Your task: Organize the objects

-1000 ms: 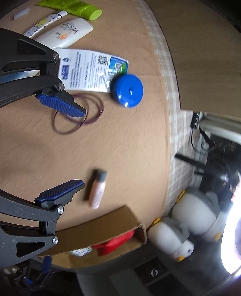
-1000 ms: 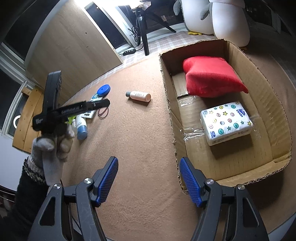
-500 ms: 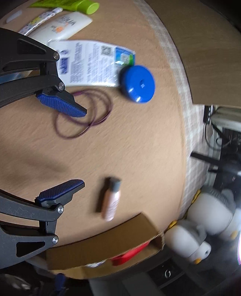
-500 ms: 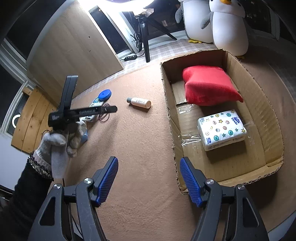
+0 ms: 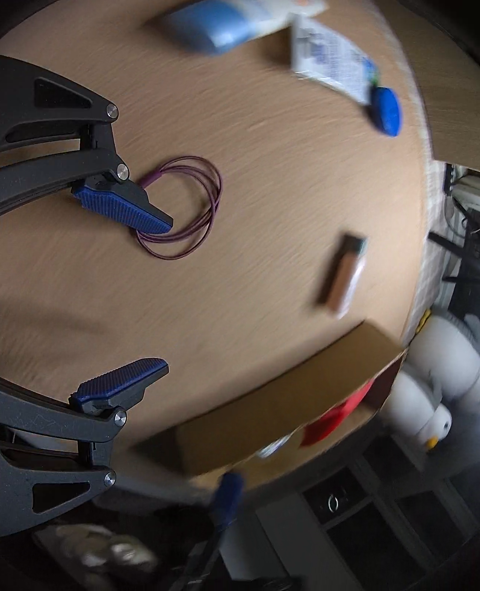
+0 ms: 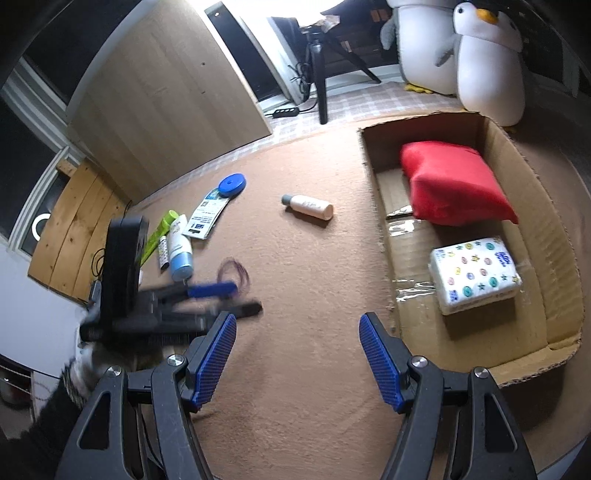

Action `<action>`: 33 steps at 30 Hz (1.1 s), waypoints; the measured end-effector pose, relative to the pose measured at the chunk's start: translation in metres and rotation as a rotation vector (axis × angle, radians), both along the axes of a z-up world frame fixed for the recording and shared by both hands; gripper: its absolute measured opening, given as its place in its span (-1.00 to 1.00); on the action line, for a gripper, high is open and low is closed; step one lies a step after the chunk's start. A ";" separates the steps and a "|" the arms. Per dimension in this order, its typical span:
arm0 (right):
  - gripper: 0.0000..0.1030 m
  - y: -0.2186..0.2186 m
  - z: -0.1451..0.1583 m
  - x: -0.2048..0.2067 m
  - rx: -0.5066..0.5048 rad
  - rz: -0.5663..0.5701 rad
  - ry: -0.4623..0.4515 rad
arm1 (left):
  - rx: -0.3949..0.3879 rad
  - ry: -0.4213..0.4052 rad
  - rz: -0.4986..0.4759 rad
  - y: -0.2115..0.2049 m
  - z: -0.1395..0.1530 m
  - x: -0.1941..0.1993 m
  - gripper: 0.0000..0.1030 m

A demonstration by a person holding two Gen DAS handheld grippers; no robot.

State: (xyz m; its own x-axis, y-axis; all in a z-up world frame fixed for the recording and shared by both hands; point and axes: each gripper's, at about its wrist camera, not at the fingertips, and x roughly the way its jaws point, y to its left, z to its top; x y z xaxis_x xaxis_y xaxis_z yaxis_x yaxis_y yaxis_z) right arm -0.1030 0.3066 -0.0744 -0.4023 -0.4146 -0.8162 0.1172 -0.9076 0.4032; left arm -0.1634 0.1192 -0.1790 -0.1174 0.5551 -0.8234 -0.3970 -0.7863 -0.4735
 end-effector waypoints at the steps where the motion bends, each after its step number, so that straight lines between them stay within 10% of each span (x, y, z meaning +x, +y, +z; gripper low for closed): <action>1: 0.28 -0.002 0.000 0.000 -0.001 0.008 0.001 | 0.007 -0.002 -0.001 0.000 0.000 0.009 0.41; 11: 0.28 -0.039 -0.020 0.002 0.002 0.124 -0.040 | -0.016 0.067 0.034 -0.021 0.023 0.073 0.41; 33: -0.28 -0.095 -0.077 0.015 0.196 0.393 -0.074 | -0.213 0.134 -0.106 -0.027 0.001 0.021 -0.24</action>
